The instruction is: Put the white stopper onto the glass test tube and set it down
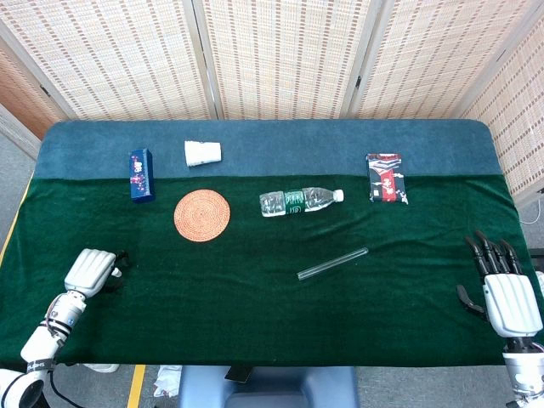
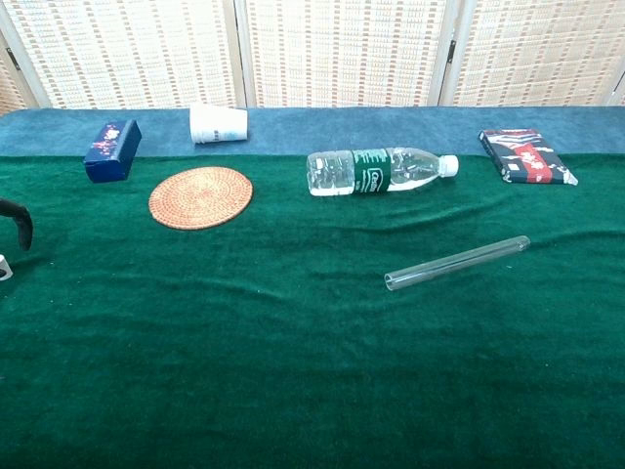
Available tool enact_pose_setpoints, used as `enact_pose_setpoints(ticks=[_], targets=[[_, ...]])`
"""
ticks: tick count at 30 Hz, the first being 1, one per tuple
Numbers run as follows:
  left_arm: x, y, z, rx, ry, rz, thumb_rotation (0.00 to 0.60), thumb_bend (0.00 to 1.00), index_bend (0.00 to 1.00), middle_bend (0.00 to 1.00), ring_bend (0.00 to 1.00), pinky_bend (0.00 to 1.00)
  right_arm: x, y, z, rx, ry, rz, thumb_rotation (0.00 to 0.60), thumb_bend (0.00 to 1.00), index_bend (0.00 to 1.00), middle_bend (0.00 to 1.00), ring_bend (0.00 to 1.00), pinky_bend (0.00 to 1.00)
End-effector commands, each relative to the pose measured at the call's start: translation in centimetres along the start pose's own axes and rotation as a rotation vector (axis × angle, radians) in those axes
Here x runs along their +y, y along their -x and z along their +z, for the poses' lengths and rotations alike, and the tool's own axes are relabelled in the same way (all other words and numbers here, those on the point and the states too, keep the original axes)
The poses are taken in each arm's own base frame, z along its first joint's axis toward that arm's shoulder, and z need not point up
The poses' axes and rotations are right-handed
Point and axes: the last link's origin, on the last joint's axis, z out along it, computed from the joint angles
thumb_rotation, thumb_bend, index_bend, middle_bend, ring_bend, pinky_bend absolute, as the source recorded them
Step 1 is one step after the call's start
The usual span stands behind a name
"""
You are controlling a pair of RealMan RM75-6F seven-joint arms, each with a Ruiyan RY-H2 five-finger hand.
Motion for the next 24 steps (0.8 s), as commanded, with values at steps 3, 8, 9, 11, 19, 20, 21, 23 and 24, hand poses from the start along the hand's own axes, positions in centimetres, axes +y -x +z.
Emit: enact_pose_setpoints(ticks=[3, 8, 9, 11, 19, 20, 21, 23, 24], targets=[[-0.5, 0.2, 0.0, -0.006, -0.017, 0.001, 0.600, 0.36, 0.47, 1.00, 0.91, 0.82, -0.1, 0.0, 0.0, 0.000, -0.001, 0.000, 0.600, 0.42, 0.00, 0.05, 0.11, 0.00], [-1.0, 0.4, 0.0, -0.018, -0.034, 0.003, 0.600, 0.36, 0.48, 1.00, 0.91, 0.82, -0.1, 0.0, 0.0, -0.002, -0.001, 0.000, 0.600, 0.42, 0.00, 0.05, 0.11, 0.00], [-1.1, 0.4, 0.0, -0.020, -0.036, 0.003, 0.600, 0.36, 0.48, 1.00, 0.91, 0.82, -0.2, 0.0, 0.0, -0.002, -0.002, 0.000, 0.600, 0.42, 0.00, 0.05, 0.11, 0.00], [-1.1, 0.5, 0.0, -0.024, -0.039, 0.000, 0.600, 0.37, 0.48, 1.00, 0.91, 0.82, -0.2, 0.0, 0.0, -0.003, -0.003, 0.001, 0.600, 0.42, 0.00, 0.05, 0.11, 0.00], [-1.4, 0.6, 0.0, -0.028, -0.045, -0.011, 0.600, 0.39, 0.50, 1.00, 0.91, 0.82, -0.3, -0.1, -0.1, 0.000, -0.002, 0.001, 0.600, 0.42, 0.00, 0.05, 0.11, 0.00], [-1.3, 0.6, 0.0, -0.028, -0.044, -0.014, 0.600, 0.40, 0.50, 1.00, 0.91, 0.82, -0.3, -0.1, -0.1, 0.000, -0.002, 0.001, 0.600, 0.42, 0.00, 0.05, 0.11, 0.00], [-1.3, 0.6, 0.1, -0.027, -0.043, -0.014, 0.600, 0.40, 0.50, 1.00, 0.91, 0.82, -0.3, -0.1, -0.2, -0.001, -0.002, 0.001, 0.600, 0.42, 0.00, 0.05, 0.11, 0.00], [-1.4, 0.6, 0.1, -0.028, -0.044, -0.012, 0.600, 0.40, 0.50, 1.00, 0.91, 0.82, -0.3, -0.1, -0.2, -0.001, -0.002, 0.001, 0.600, 0.42, 0.00, 0.05, 0.11, 0.00], [-1.4, 0.6, 0.1, -0.028, -0.044, -0.014, 0.600, 0.41, 0.50, 1.00, 0.91, 0.82, -0.3, -0.1, -0.2, -0.001, -0.002, 0.001, 0.600, 0.42, 0.00, 0.05, 0.11, 0.00]])
